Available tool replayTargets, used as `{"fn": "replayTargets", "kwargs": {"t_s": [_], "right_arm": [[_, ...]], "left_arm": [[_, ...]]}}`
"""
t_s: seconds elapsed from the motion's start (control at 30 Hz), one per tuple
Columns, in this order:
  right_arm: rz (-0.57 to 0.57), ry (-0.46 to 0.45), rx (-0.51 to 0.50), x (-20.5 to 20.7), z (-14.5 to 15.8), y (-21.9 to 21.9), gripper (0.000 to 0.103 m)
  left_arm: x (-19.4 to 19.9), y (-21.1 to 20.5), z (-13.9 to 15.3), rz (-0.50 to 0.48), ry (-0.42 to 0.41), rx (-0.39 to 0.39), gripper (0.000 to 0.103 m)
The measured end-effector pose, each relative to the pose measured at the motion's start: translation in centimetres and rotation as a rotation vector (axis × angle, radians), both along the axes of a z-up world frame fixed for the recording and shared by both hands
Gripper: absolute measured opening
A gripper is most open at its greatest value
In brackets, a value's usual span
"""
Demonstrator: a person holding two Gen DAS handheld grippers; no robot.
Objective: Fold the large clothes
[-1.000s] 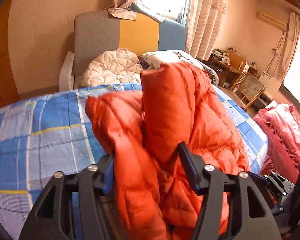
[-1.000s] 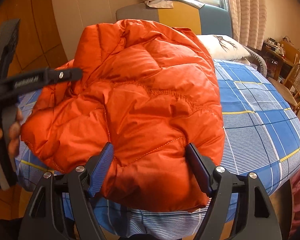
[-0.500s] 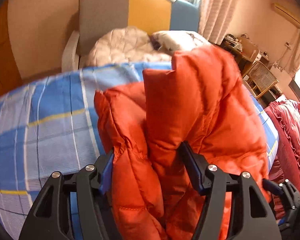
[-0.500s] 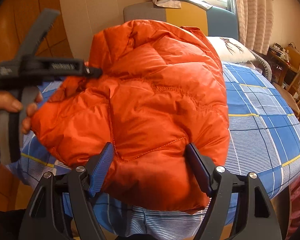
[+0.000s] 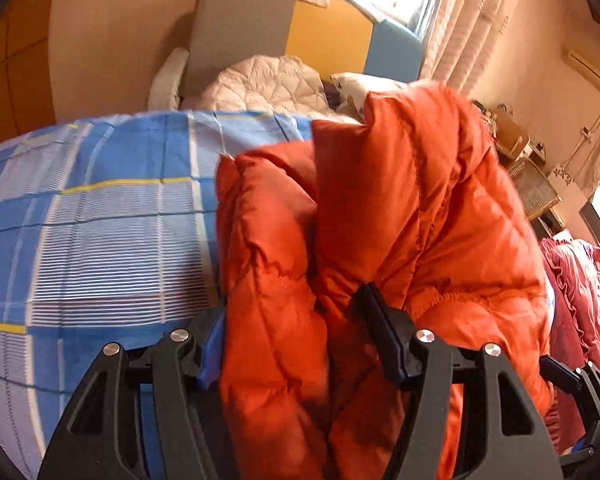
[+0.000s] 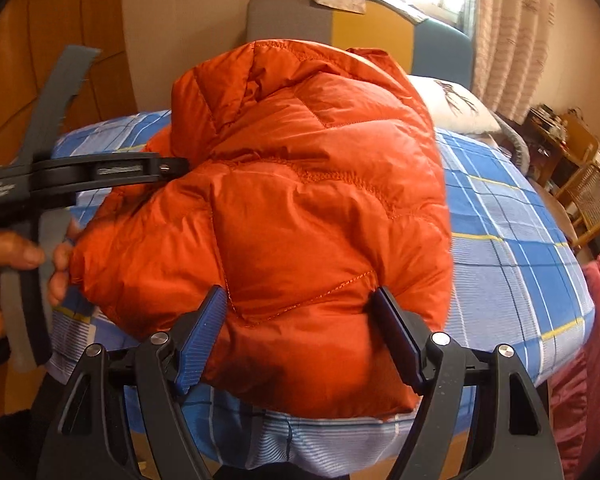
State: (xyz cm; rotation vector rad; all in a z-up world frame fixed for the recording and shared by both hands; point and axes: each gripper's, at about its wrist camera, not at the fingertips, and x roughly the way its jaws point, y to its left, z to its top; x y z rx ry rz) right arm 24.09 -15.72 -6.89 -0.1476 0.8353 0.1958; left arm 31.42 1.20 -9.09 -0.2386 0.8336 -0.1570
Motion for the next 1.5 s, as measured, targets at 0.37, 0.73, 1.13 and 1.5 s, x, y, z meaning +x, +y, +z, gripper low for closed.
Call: {"fn": "replayTargets", "kwargs": {"t_s": [0.37, 0.73, 1.13, 1.5], "right_arm": [[-0.043, -0.054, -0.010, -2.6, 1.3, 0.6, 0.075], [-0.140, -0.094, -0.003, -5.3, 2.4, 0.6, 0.075], [-0.188, -0.119, -0.008, -6.6, 2.8, 0.3, 0.075], [-0.309, -0.185, -0.019, -7.0, 4.1, -0.8, 0.099]], "left_arm": [[-6.0, 0.9, 4.1, 0.035, -0.146, 0.034, 0.077], [-12.3, 0.6, 5.0, 0.044, -0.217, 0.076, 0.083], [-15.8, 0.7, 2.9, 0.100, -0.182, 0.045, 0.088], [-17.2, -0.2, 3.6, 0.158, -0.219, 0.120, 0.101]]}}
